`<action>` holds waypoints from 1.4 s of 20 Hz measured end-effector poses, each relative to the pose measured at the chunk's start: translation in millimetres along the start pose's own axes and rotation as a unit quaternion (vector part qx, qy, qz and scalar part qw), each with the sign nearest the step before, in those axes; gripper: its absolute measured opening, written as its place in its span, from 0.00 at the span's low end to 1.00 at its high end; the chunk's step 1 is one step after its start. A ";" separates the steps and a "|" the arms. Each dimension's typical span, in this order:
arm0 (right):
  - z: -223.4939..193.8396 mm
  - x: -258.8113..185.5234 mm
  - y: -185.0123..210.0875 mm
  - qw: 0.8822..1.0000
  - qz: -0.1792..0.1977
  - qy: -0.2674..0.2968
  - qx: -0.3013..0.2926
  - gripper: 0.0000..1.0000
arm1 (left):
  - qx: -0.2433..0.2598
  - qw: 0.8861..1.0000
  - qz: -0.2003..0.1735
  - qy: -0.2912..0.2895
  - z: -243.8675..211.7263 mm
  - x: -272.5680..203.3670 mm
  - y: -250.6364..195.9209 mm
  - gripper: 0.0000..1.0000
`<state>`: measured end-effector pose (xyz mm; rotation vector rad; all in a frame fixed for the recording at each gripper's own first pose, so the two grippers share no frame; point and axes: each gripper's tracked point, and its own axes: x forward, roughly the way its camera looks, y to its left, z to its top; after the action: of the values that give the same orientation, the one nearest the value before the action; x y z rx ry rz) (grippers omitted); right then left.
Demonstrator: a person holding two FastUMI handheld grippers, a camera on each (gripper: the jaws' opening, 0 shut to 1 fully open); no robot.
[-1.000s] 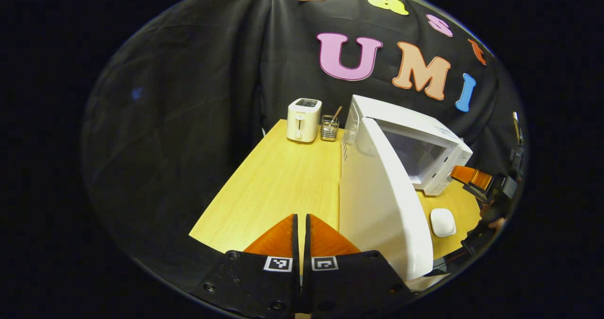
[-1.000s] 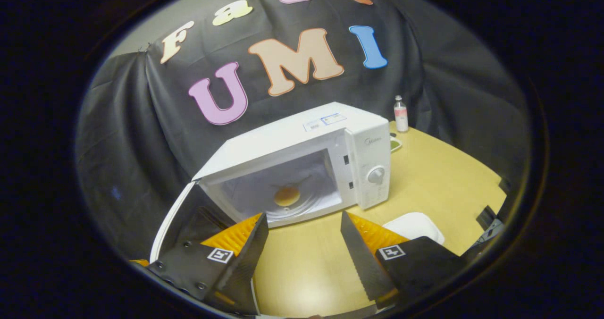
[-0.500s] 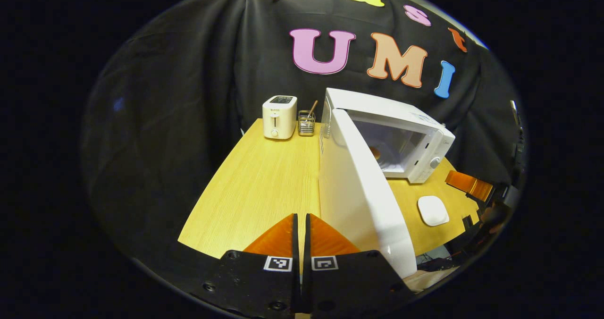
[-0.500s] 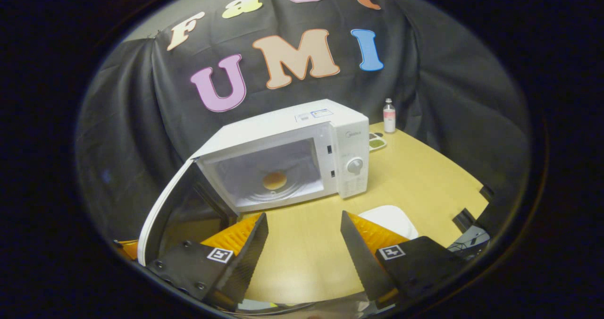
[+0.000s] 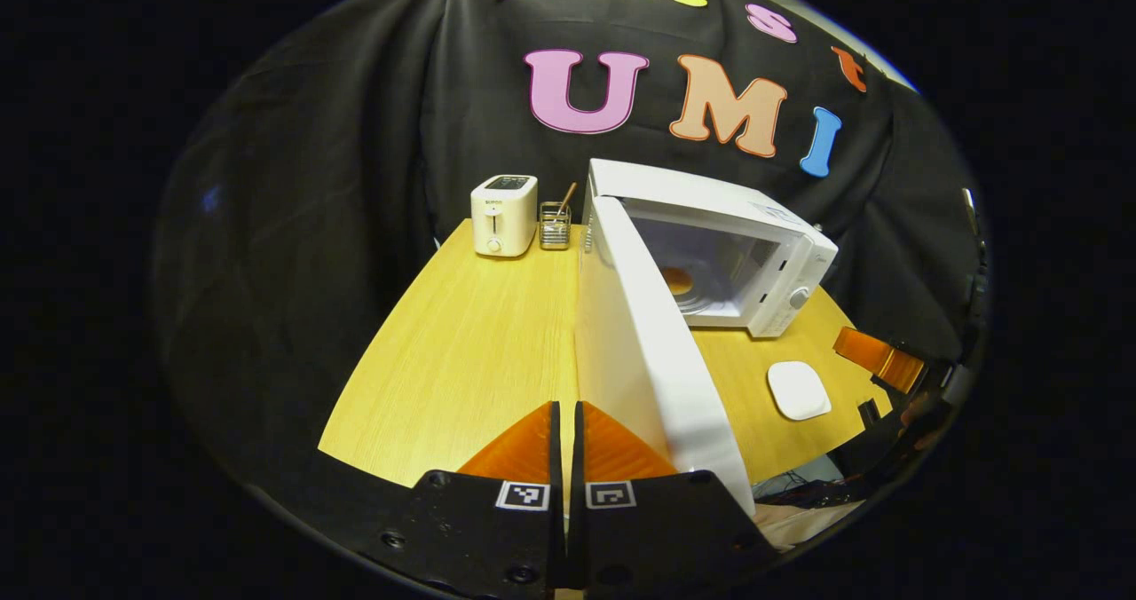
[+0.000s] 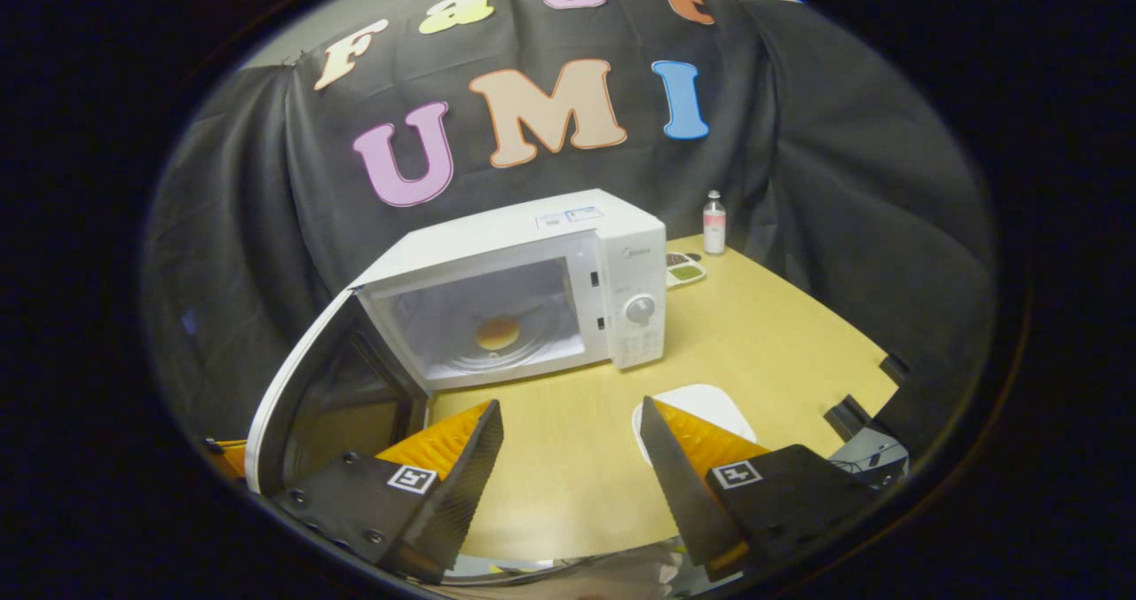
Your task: Open the microwave oven with the left hand, put the food in, and close the microwave oven.
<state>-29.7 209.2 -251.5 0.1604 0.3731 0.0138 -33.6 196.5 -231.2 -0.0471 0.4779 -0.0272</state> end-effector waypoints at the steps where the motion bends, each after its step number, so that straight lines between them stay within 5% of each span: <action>1: 2.2 -0.4 -5.8 1.000 -0.004 0.000 0.002 0.96 | 0.000 1.000 -0.003 0.003 -0.3 1.8 -5.0 0.01; 28: 83.7 22.0 -161.7 0.998 -0.042 -0.053 0.014 0.96 | 0.046 0.998 -0.045 -0.025 29.9 47.9 -171.1 0.01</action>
<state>18.6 37.7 -208.2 0.1725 0.2732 -0.0819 20.0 25.1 -217.8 0.0202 0.4237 -0.1355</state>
